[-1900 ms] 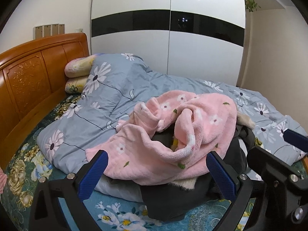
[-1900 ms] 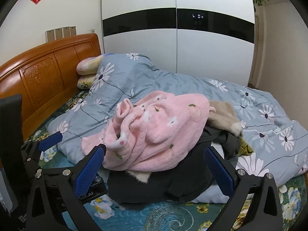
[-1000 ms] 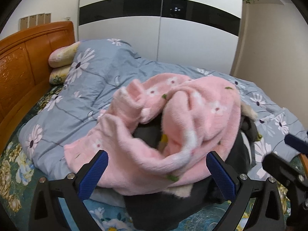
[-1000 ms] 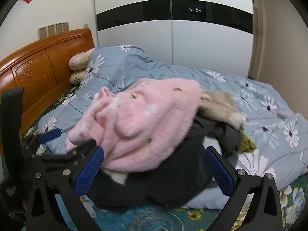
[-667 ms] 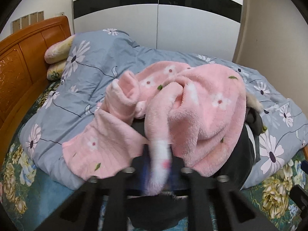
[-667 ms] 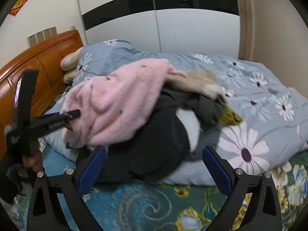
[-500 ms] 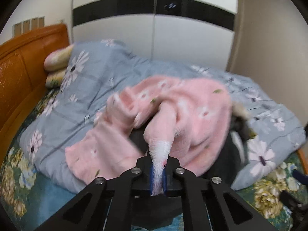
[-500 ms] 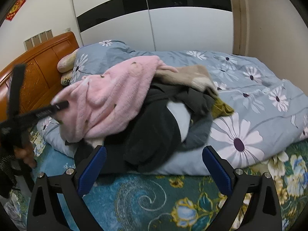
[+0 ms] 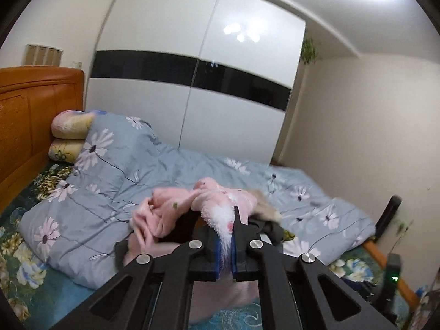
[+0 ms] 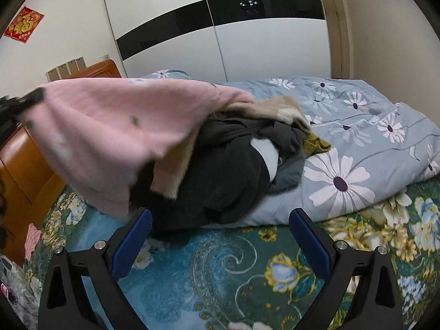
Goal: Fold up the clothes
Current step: 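Grasp the pink fleece edge with the left gripper while the right gripper grasps another edge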
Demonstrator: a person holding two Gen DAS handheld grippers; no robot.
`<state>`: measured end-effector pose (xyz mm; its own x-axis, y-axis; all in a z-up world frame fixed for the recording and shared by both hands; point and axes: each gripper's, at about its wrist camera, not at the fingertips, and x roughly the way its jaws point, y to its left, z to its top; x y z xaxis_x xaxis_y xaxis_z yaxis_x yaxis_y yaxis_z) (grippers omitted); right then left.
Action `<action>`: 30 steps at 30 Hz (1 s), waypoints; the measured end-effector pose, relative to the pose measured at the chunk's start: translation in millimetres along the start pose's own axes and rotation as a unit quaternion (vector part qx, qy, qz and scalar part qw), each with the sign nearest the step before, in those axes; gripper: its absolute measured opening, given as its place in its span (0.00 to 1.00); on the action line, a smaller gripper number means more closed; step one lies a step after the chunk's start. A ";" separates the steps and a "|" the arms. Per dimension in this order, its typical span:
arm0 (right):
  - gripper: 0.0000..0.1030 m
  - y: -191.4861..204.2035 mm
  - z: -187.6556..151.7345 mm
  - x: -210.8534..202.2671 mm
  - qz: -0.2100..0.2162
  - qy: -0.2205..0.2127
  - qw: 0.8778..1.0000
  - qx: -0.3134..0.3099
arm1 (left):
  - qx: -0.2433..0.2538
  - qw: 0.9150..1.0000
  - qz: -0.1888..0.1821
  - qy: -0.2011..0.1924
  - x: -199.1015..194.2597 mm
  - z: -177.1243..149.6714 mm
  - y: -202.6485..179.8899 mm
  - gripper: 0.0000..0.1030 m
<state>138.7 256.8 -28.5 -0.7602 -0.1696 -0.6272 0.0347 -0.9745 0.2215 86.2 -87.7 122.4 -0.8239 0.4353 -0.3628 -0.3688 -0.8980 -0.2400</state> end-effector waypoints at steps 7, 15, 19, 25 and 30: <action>0.97 11.5 -23.3 -1.3 0.046 0.015 0.998 0.031 | -0.008 0.998 0.058 -0.032 -89.6 -9.8 62.2 0.05; 0.82 52.9 -33.1 38.0 0.139 0.039 0.987 0.068 | -0.061 0.988 0.144 0.013 -115.8 -53.7 151.2 0.06; 0.78 54.9 -33.6 69.0 0.142 0.059 0.983 0.102 | -0.108 0.977 0.175 0.049 -119.0 -87.6 192.9 0.06; 0.53 55.4 -42.9 133.3 0.142 0.115 0.971 0.155 | -0.158 0.961 0.198 0.107 -107.2 -141.7 242.3 0.06; 0.46 63.3 -49.8 175.9 0.140 0.145 0.964 0.175 | -0.186 0.954 0.197 0.127 -102.3 -163.8 272.3 0.06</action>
<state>39.5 158.0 -162.0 -0.5378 -0.5013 -0.6778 -0.0480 -0.7845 0.6183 140.5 -366.3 -53.4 -0.7193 0.1123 -0.6855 0.1652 -0.9309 -0.3259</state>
